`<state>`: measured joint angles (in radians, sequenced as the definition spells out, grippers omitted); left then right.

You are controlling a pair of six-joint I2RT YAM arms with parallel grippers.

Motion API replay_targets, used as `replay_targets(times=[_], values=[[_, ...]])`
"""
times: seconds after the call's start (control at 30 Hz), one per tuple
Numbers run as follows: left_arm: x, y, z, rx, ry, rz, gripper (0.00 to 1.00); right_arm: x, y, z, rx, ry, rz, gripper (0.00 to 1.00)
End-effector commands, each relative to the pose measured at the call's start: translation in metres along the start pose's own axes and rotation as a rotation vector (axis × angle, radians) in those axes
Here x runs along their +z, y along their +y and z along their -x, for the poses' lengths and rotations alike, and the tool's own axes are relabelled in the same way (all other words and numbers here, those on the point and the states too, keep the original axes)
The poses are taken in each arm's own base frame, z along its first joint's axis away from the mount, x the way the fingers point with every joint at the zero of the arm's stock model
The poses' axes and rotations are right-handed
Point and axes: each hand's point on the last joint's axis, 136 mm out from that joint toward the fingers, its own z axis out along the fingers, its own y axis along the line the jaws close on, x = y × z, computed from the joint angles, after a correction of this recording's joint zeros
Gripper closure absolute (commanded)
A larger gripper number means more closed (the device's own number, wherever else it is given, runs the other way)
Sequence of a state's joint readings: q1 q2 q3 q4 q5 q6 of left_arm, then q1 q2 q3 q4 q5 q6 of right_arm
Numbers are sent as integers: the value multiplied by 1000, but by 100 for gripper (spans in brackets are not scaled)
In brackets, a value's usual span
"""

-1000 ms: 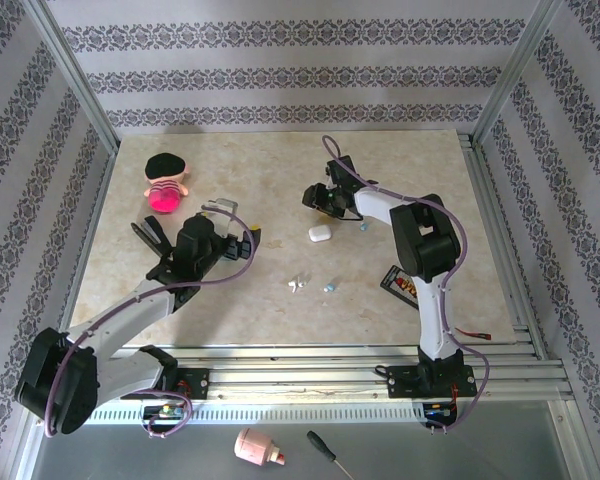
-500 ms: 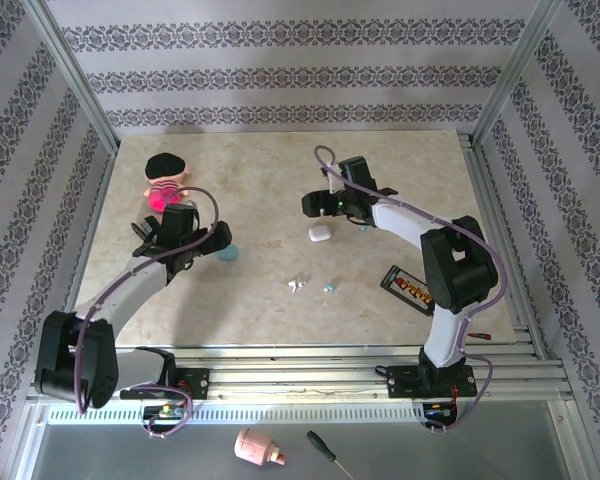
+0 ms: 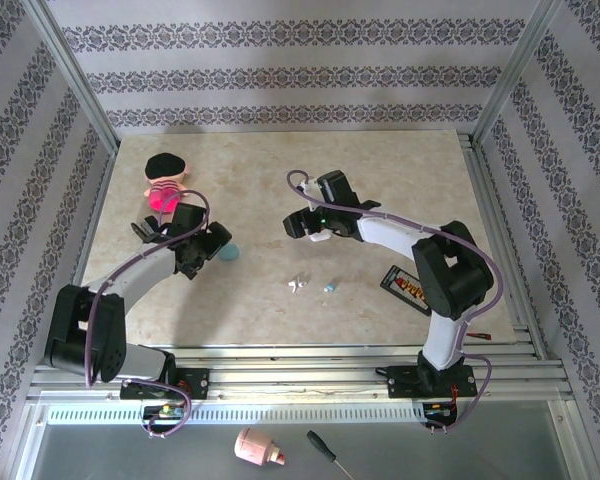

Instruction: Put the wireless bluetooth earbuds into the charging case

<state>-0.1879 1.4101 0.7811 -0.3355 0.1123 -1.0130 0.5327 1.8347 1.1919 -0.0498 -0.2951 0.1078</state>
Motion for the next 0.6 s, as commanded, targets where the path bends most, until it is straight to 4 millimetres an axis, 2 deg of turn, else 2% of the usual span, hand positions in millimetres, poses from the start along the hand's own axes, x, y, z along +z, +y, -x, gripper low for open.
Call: replay_targets(times=[0.0,0.23,0.57], values=[[11,-22,-15,-29,76,-51,1,-17,3,17,-28,-68,-14,17],[21,-36,-14,24,35,80,3,-26,-4,15,-29,-77,-29,17],[28,-14,-10,-2,40,353,15,-36,-17,12,1,-86,-39,18]])
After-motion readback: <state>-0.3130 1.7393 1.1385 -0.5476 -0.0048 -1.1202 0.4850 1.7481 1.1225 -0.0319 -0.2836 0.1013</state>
